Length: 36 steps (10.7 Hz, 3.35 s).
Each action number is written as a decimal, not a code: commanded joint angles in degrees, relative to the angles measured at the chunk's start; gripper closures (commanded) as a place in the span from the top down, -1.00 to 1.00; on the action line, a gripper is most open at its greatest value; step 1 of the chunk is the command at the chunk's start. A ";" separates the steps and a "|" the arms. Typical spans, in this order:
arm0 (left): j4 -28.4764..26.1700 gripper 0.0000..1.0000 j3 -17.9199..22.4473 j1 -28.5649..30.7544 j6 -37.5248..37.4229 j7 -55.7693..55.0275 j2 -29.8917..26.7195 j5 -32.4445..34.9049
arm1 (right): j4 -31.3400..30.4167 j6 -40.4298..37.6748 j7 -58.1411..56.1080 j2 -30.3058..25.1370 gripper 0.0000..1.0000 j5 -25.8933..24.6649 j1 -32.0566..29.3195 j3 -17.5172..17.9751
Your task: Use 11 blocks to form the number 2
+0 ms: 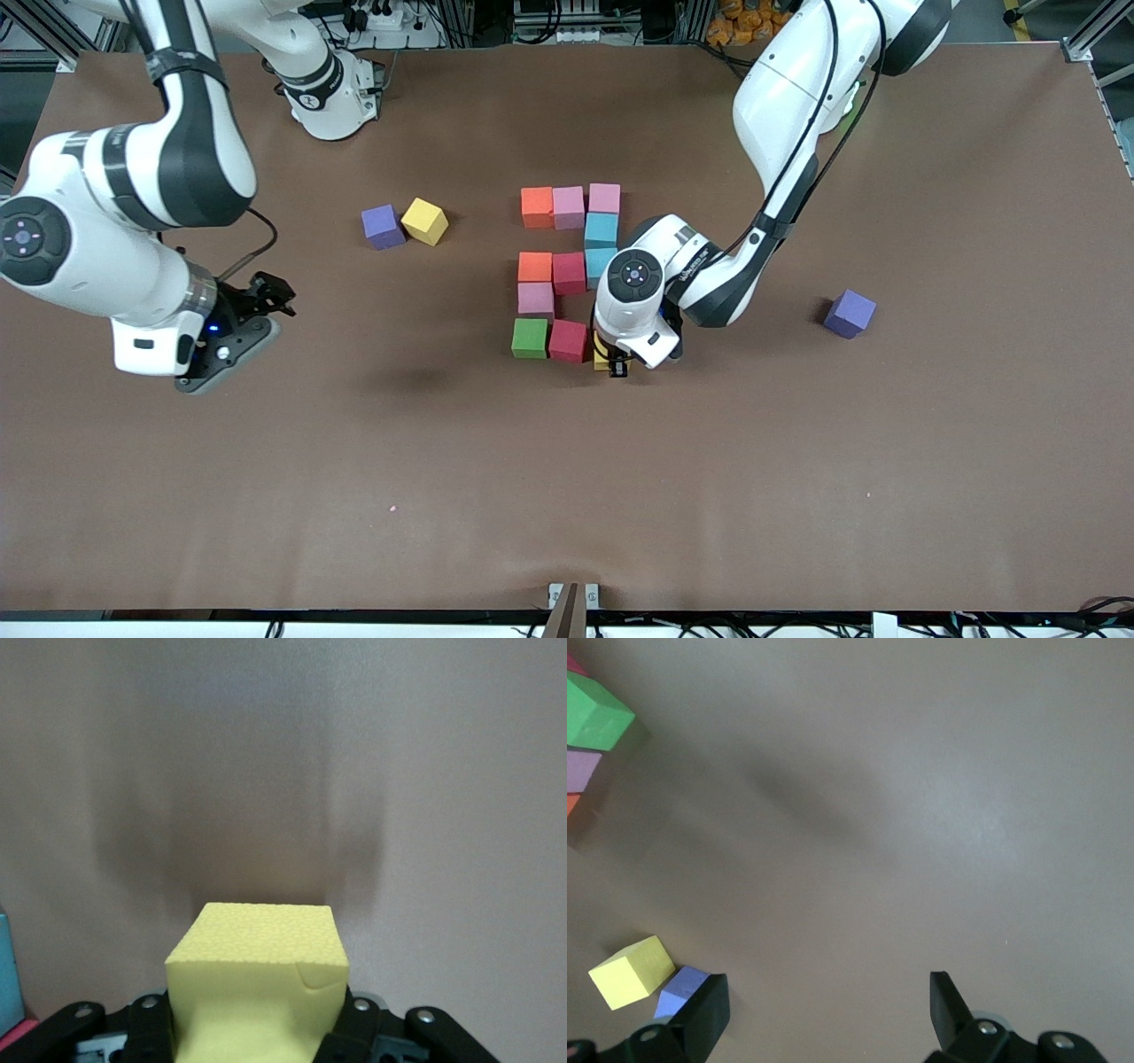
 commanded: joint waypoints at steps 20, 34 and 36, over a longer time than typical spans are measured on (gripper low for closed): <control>2.82 0.30 0.76 -2.80 -2.85 -1.09 1.36 1.15 | 0.59 -8.00 31.50 -19.06 1.00 -11.84 -17.68 10.69; 2.99 1.00 -0.12 -1.05 -7.49 0.83 -6.97 0.27 | 1.48 -7.74 30.89 -17.04 1.00 -10.79 -14.87 10.60; 2.99 1.00 -0.21 1.06 -9.96 6.70 -10.84 -0.86 | 1.48 -7.57 30.62 -17.12 1.00 -10.35 -15.22 10.52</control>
